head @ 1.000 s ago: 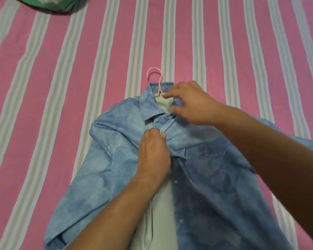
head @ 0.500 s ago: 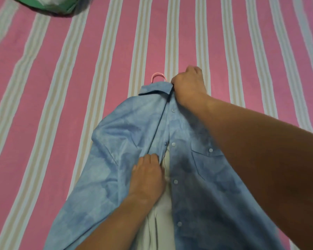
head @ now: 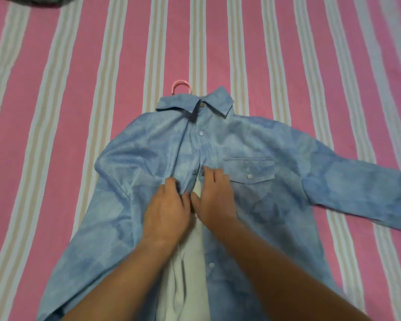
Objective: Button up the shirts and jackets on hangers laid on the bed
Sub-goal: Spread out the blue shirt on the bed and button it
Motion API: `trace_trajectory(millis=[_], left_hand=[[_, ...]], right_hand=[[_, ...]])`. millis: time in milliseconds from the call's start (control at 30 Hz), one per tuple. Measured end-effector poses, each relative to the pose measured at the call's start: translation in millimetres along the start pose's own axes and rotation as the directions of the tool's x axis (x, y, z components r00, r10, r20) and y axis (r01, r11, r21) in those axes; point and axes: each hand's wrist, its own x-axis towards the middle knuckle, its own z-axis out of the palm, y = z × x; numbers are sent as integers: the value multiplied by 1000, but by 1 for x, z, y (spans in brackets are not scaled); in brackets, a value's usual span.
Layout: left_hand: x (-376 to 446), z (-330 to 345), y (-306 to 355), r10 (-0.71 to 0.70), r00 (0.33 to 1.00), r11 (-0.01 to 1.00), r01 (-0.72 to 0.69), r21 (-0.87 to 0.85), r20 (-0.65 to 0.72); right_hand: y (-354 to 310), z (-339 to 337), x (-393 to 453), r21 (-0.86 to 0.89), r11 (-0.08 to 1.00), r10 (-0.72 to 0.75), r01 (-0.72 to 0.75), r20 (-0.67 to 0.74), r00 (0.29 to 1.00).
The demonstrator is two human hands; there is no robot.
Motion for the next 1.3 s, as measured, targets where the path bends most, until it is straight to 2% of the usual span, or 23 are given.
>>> trace_trajectory(millis=[67, 167, 233, 267, 333, 367, 467, 533, 567, 600, 633, 667, 733, 800, 933, 1033, 1100, 1167, 1300], left_hand=[[15, 5, 10, -30, 999, 999, 30, 10, 11], [36, 14, 18, -110, 993, 980, 116, -164, 47], [43, 18, 14, -162, 982, 952, 181, -249, 94], [44, 18, 11, -178, 978, 936, 204, -288, 114], [43, 14, 6, -178, 971, 915, 223, -336, 159], [42, 12, 5, -177, 967, 912, 231, -340, 184], [45, 8, 3, -190, 939, 869, 296, -396, 286], [48, 7, 0, -190, 919, 829, 339, -445, 347], [49, 8, -1, -185, 913, 820, 347, -455, 363], [49, 8, -2, -179, 908, 815, 352, -460, 378], [49, 9, -1, -174, 903, 814, 357, -459, 393], [49, 9, -1, -171, 900, 810, 360, -462, 402], [48, 10, -1, -181, 899, 800, 371, -472, 399], [49, 10, 0, -189, 894, 794, 383, -472, 407], [50, 11, 0, -184, 895, 802, 376, -464, 407], [50, 11, 0, -178, 895, 804, 372, -464, 408], [50, 11, -1, -171, 893, 803, 371, -466, 417], [50, 11, -2, -161, 894, 804, 365, -470, 418], [50, 12, -4, -148, 901, 811, 347, -472, 409]], right_hand=[[-11, 4, 5, -39, 995, 86, -88, -59, 995], [-16, -6, 18, 132, 984, 127, -121, -32, 991], [-3, -21, 19, 246, 969, 1, 13, -58, 998], [8, -28, 16, 236, 966, -77, 107, -132, 988], [44, -38, 11, 88, 975, -167, 202, -300, 939], [67, -43, 11, 16, 983, -170, 185, -317, 933], [126, -53, 23, -160, 963, -238, 218, -116, 964], [139, -60, 34, -192, 933, -306, 306, 29, 952], [139, -63, 39, -184, 927, -322, 326, 49, 945], [137, -66, 44, -139, 942, -304, 304, 27, 952], [135, -71, 50, -42, 976, -214, 213, -8, 977], [133, -77, 56, 84, 995, -54, 55, -11, 998], [133, -87, 68, 333, 914, 208, -232, 107, 972], [135, -95, 73, 394, 866, 235, -308, 223, 946], [130, -97, 72, 264, 923, 175, -280, 359, 917], [125, -88, 68, 277, 918, 211, -284, 265, 941], [122, -75, 62, 173, 962, 186, -210, 145, 972], [119, -58, 51, 55, 995, 88, -89, 28, 996], [125, -36, 27, 33, 994, -96, 104, -185, 978]])
